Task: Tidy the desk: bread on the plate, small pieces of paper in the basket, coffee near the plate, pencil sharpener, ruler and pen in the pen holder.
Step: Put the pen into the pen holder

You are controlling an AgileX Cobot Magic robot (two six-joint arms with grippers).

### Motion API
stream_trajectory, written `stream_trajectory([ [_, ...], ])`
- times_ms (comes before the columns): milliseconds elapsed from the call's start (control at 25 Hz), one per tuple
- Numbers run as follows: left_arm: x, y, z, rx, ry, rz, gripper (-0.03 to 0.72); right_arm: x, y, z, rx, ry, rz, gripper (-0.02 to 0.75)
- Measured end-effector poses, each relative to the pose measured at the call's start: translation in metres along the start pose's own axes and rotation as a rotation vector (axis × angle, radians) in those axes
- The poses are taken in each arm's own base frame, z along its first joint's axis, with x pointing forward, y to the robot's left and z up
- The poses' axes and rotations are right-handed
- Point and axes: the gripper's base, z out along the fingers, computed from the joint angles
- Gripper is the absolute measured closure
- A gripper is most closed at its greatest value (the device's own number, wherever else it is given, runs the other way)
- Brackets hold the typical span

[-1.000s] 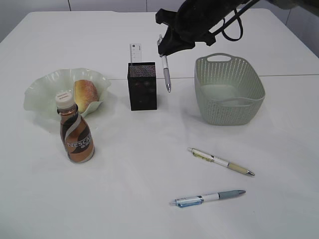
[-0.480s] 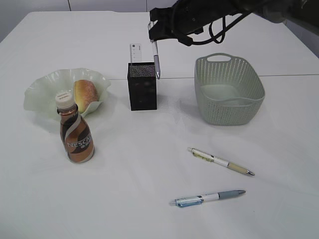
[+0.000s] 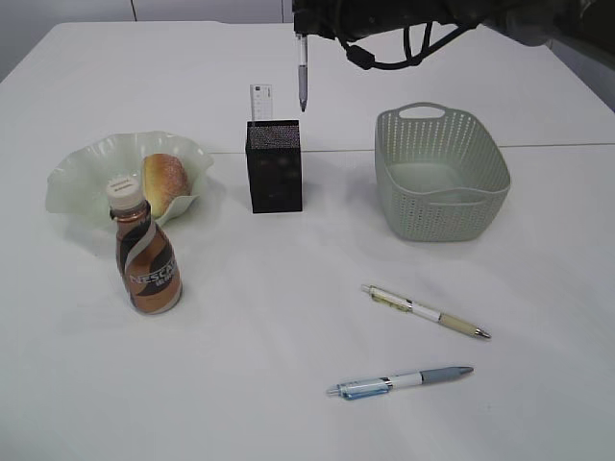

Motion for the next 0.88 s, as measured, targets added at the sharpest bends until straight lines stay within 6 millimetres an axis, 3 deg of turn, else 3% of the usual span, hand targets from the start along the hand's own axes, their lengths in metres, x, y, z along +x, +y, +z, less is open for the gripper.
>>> stream_trajectory([
  [440,0.000,-0.001,0.000,0.016,0.002,-0.012,0.371,0.026,-0.011,0.023,-0.054,-0.013,0.056,0.657],
  [880,0.000,-0.002,0.000,0.021,0.003,-0.016,0.371,0.041,-0.016,0.036,-0.097,-0.037,0.045,0.657],
])
